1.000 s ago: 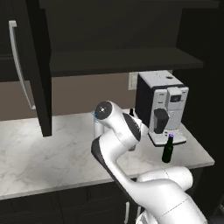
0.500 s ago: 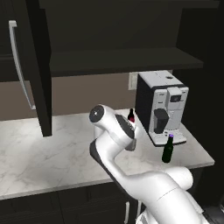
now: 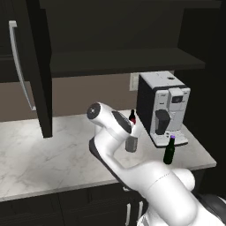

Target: Sort all alcoholic drinks to one cabinet, and non-alcoholic drinks to the other.

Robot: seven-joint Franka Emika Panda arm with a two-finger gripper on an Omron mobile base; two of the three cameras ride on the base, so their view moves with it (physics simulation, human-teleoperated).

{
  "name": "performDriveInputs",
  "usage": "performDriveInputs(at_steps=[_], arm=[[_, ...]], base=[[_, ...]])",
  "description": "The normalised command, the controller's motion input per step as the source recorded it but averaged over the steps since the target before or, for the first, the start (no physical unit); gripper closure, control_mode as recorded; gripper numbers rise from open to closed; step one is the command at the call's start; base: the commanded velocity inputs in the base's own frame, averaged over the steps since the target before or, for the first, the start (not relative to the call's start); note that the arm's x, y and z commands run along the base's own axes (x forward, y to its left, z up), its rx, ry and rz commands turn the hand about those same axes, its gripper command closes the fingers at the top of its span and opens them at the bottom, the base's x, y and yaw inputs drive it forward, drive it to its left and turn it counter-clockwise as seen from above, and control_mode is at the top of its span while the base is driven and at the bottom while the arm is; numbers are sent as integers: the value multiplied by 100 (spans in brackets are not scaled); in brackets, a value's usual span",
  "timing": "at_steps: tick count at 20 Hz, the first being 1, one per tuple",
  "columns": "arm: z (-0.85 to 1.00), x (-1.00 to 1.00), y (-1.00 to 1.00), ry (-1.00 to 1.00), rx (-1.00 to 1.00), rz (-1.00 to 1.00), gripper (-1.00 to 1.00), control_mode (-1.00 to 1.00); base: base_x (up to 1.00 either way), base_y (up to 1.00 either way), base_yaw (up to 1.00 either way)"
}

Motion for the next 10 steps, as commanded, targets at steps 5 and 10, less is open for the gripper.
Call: performDriveInputs(at_steps=[5,10], arm=[[-13,12,-4,0,-2,-3,-100,-100],[-12,9,-11,-1,-2,-3,-100,-100]], base=[[0,0,0],[0,0,0]])
